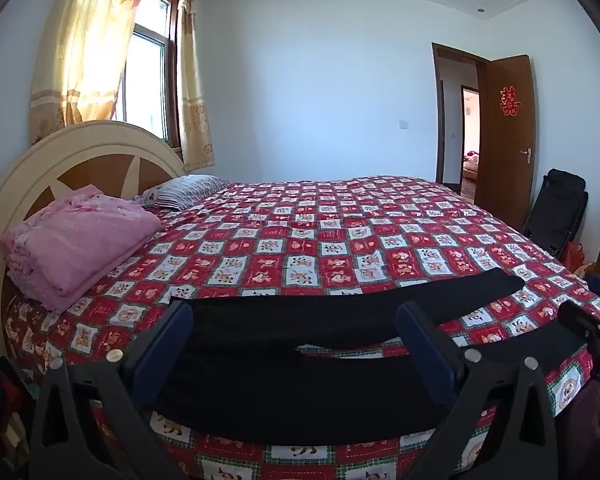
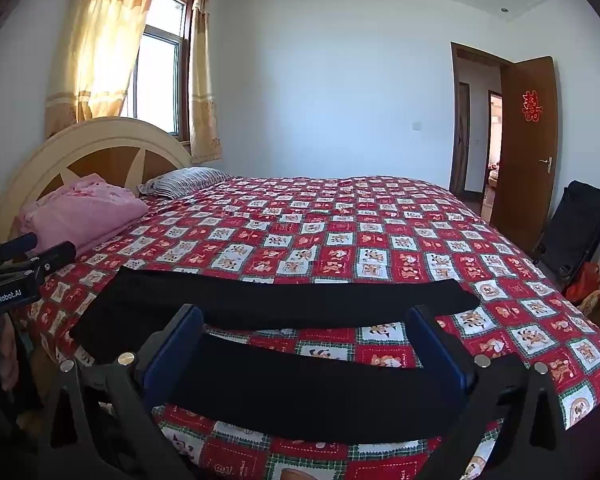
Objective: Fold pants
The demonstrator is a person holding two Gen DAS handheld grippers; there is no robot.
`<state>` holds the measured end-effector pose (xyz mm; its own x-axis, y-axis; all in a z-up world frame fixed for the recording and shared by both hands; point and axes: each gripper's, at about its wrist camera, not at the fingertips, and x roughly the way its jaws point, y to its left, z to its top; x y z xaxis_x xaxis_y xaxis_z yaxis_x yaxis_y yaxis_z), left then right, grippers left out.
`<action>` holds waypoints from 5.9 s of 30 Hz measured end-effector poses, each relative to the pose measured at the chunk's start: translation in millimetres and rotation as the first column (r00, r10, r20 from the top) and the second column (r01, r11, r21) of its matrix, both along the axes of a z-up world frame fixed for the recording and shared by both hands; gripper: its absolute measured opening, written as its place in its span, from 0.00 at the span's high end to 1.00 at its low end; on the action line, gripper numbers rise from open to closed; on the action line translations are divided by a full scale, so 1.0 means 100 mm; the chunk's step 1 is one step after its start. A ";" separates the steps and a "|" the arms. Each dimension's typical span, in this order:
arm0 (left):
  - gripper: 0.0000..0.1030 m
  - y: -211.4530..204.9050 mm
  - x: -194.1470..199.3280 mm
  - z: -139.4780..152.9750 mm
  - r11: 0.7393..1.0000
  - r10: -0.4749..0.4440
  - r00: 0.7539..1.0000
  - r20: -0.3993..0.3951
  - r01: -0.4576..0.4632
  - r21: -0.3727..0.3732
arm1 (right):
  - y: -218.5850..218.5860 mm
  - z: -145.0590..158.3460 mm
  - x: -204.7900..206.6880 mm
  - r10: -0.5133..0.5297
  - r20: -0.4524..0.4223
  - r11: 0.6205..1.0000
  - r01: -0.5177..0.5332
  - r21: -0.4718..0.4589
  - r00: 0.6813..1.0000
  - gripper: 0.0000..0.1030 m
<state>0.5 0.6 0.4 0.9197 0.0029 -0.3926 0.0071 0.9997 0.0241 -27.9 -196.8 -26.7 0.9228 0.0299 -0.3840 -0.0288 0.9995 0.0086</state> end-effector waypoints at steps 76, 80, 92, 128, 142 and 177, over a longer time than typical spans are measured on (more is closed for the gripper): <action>0.00 0.12 0.05 -0.13 1.000 0.013 1.000 0.002 -0.013 0.007 | 0.01 -0.05 0.07 -0.012 -0.012 1.000 0.013 0.012 1.000 0.01; 0.00 0.11 0.04 -0.12 1.000 0.015 1.000 0.002 -0.015 0.006 | 0.01 -0.05 0.07 -0.013 -0.013 1.000 0.013 0.012 1.000 0.01; 0.00 0.10 0.07 -0.16 1.000 0.011 1.000 -0.019 -0.011 0.010 | 0.03 -0.09 0.12 0.002 -0.028 1.000 -0.002 0.021 1.000 0.01; 0.15 2.14 2.49 -1.49 0.990 0.116 0.918 -0.379 -0.138 -0.031 | 0.01 -1.20 0.79 0.080 -0.287 0.997 -0.074 0.031 0.954 0.24; 0.46 2.45 2.96 -1.93 0.982 0.003 0.884 -0.467 -0.090 -0.164 | -0.76 -1.14 1.42 -0.031 -0.351 0.997 0.055 0.059 0.936 0.48; 0.64 2.44 3.04 -1.89 0.983 -0.030 0.907 -0.421 -0.049 -0.176 | -3.28 -1.60 3.83 -0.238 -0.590 0.934 0.348 0.078 0.772 0.35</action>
